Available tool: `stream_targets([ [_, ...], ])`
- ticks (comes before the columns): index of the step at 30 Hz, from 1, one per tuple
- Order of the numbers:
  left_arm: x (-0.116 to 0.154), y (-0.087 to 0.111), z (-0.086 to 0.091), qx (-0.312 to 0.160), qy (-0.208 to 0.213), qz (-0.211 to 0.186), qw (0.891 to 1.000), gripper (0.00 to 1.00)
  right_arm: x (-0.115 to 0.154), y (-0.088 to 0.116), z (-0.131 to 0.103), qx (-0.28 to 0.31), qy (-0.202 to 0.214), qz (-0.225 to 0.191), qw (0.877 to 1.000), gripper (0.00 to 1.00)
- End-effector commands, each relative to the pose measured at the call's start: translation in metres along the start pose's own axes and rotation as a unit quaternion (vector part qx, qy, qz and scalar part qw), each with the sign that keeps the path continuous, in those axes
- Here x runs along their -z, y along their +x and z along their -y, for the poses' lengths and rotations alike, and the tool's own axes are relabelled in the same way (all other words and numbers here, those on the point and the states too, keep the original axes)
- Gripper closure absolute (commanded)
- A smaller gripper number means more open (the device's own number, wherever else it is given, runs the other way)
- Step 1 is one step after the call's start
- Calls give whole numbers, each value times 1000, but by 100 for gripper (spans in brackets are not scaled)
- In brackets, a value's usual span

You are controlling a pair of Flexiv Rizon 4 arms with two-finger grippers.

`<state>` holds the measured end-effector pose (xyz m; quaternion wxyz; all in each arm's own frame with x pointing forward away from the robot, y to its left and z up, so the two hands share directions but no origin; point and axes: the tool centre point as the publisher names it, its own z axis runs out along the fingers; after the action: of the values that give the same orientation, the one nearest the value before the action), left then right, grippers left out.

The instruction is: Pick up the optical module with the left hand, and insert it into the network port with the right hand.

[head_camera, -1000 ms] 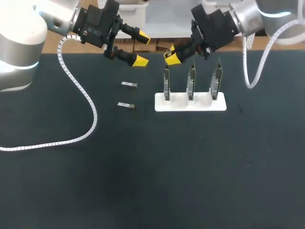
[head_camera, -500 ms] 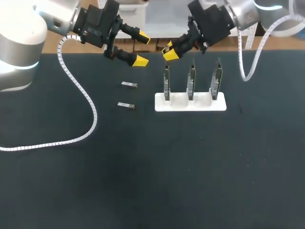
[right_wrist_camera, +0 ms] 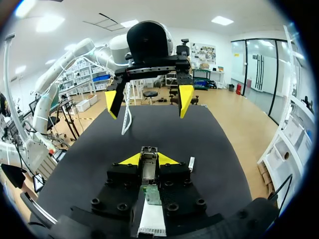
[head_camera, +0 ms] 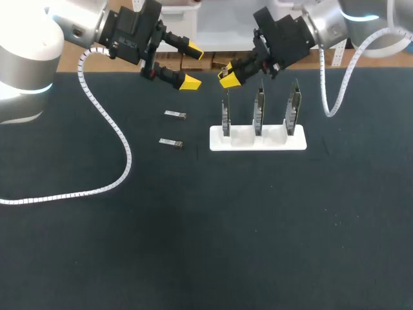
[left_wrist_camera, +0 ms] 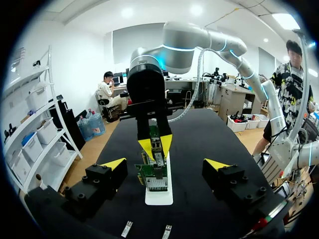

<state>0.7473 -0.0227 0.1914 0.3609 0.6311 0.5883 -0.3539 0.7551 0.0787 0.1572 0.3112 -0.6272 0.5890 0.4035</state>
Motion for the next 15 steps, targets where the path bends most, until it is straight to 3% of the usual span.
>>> stream_targets([
  [1, 0, -1, -2, 1, 2, -3, 1000, 0, 2, -7, -2, 5, 4, -5, 1000, 100],
  [15, 0, -1, -2, 1, 2, -3, 1000, 0, 3, 0, 2, 0, 1, -3, 1000, 100],
])
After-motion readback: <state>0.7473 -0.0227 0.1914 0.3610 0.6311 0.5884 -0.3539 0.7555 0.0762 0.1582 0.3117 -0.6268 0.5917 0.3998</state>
